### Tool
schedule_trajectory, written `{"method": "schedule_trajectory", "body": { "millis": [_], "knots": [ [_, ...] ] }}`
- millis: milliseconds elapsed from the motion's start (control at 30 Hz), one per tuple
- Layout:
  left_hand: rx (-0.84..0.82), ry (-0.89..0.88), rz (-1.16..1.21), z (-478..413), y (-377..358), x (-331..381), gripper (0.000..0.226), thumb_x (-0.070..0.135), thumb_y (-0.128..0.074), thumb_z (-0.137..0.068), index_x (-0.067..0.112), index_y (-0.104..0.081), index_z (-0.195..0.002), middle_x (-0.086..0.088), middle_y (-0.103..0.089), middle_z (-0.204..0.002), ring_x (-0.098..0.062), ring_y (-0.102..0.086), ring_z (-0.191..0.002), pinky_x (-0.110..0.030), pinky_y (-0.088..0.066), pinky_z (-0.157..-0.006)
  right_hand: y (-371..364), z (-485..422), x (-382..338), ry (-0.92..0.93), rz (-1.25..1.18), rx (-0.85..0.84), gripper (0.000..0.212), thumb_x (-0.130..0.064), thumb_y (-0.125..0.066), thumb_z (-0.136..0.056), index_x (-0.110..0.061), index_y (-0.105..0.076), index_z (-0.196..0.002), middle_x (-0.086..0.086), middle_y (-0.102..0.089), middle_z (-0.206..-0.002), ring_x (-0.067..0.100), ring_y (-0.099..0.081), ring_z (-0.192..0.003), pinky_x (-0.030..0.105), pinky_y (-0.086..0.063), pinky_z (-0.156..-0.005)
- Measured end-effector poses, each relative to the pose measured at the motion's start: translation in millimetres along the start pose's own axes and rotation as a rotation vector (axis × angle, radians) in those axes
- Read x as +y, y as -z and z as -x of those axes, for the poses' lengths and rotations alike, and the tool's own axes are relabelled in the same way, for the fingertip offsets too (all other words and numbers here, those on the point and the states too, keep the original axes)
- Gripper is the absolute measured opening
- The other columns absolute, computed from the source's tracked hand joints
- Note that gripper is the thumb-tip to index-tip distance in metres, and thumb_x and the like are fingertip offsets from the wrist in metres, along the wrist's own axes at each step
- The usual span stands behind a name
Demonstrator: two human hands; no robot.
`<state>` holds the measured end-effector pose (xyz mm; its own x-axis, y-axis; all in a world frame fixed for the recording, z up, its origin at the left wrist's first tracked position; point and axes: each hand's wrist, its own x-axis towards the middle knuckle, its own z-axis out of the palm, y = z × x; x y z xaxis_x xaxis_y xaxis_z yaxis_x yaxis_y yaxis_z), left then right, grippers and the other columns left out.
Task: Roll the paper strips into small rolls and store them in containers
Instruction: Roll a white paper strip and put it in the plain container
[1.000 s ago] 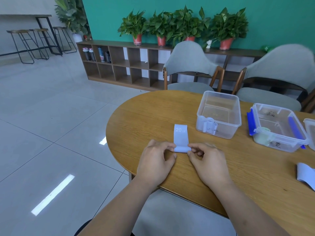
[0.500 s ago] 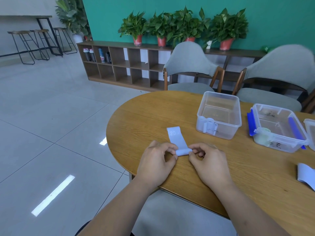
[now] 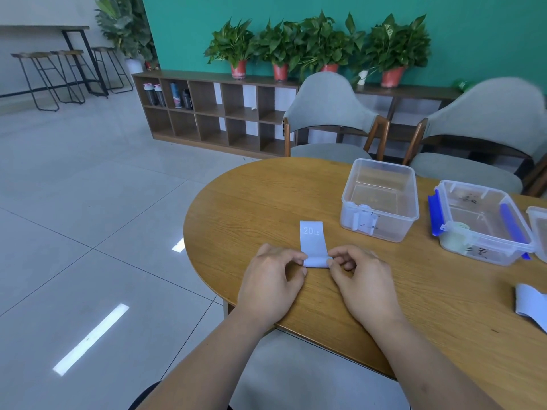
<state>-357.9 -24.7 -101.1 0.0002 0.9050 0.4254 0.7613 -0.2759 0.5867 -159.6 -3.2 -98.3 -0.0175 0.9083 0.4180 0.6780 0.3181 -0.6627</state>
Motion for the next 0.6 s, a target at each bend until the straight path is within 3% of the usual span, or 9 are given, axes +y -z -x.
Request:
{"method": "schedule_trajectory", "body": {
  "millis": [100,333,600],
  "knots": [
    [-0.01,0.012,0.009,-0.3,0.7,0.4,0.032,0.032,-0.075,-0.091,0.038,-0.072,-0.123,0.029,-0.07,-0.102,0.011,-0.046,-0.105,-0.008,-0.04,-0.086,0.1,-0.1,-0.9,0.011,0.017,0.001,0.012,-0.025,-0.078,-0.09,-0.034,-0.076,-0.098,-0.021,-0.067,-0.083,0.003,-0.061,-0.086,0.025,-0.051,-0.079],
    [-0.017,0.047,0.055,0.6,1.1,1.2,0.039,0.031,-0.077,-0.088,0.042,-0.068,-0.125,0.031,-0.07,-0.1,0.004,-0.05,-0.101,-0.009,-0.04,-0.082,0.8,0.9,-1.0,-0.031,-0.006,-0.024,0.022,-0.024,-0.081,-0.085,-0.035,-0.075,-0.103,-0.021,-0.069,-0.083,0.0,-0.06,-0.086,0.021,-0.049,-0.081],
    [0.003,0.035,0.042,0.4,1.2,1.3,0.031,0.029,-0.076,-0.089,0.041,-0.07,-0.117,0.03,-0.069,-0.096,0.008,-0.048,-0.102,-0.008,-0.038,-0.08,-0.1,1.3,-3.1,-0.012,0.024,-0.031,0.017,-0.025,-0.078,-0.084,-0.036,-0.067,-0.092,-0.02,-0.066,-0.078,0.002,-0.058,-0.088,0.025,-0.05,-0.076]
  ]
}}
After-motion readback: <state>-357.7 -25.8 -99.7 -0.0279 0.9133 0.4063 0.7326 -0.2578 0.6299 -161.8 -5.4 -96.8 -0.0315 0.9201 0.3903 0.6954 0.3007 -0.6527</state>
